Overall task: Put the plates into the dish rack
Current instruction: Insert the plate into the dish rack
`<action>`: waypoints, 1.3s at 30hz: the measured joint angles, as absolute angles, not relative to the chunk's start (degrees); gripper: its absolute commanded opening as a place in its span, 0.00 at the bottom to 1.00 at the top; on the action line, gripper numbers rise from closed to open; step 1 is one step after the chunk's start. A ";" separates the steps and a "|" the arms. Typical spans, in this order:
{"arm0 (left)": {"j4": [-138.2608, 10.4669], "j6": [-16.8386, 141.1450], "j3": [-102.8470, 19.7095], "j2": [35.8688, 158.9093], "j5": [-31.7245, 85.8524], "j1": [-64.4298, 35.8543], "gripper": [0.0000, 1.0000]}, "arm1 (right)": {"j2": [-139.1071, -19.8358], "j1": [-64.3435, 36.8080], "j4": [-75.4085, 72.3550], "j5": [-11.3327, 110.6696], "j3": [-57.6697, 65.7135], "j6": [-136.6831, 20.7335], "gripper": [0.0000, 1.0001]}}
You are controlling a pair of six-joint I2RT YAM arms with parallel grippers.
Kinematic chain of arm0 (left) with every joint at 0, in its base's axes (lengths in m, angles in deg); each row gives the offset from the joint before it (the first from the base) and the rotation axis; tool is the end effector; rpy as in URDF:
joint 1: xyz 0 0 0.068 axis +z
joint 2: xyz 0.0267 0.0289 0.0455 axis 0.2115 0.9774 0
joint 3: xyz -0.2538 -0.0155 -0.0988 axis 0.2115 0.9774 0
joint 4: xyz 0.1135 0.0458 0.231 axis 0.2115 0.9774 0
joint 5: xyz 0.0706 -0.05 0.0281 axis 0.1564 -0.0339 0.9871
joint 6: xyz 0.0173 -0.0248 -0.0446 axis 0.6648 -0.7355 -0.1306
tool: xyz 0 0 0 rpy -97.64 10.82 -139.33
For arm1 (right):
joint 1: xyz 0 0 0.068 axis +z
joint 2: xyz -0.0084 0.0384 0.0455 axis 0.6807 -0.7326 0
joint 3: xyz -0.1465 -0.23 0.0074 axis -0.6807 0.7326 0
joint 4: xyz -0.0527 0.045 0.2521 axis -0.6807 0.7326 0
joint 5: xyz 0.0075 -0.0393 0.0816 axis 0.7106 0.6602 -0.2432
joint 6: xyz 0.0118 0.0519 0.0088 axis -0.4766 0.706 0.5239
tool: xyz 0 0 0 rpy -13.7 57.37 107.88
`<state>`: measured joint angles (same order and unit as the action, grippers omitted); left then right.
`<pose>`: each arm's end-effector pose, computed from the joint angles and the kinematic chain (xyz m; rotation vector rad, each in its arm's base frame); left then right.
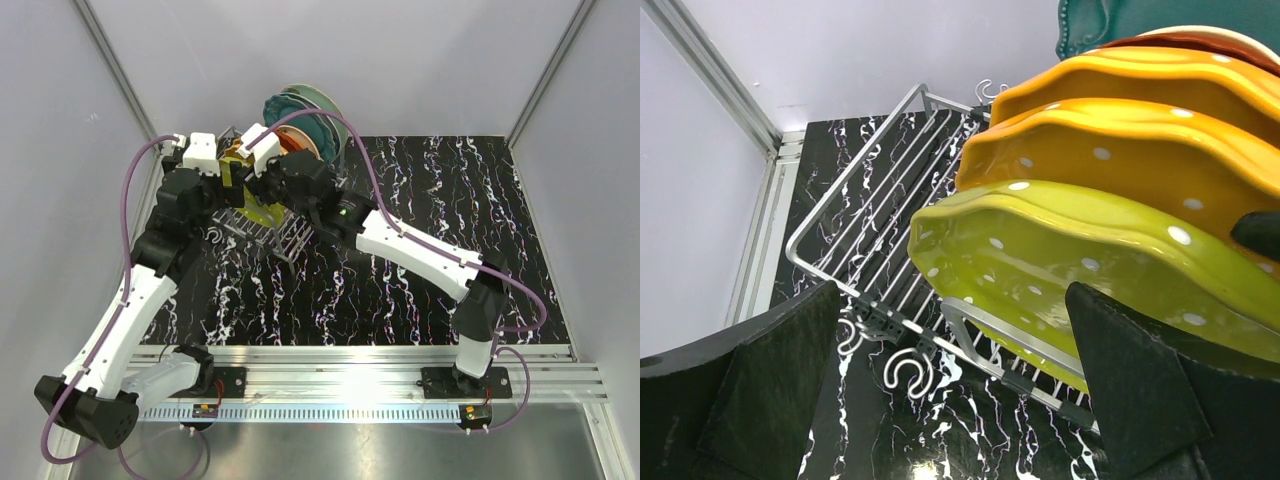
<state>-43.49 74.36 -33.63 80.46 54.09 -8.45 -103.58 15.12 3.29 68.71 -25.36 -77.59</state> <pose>0.2144 -0.0688 0.3993 0.0961 1.7755 0.0409 0.2404 0.3718 0.4169 -0.8483 1.4552 0.4303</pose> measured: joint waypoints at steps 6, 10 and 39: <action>-43.51 74.36 -33.50 80.35 54.59 -8.39 0.99 | -103.58 15.12 3.29 68.73 -26.12 -77.35 0.54; -43.51 74.38 -33.45 80.09 54.92 -8.34 0.99 | -103.58 15.12 3.24 68.69 -26.19 -76.80 0.60; -47.36 73.98 -29.58 69.31 53.19 -8.13 0.99 | -79.18 10.84 7.70 73.93 -11.65 -69.81 0.94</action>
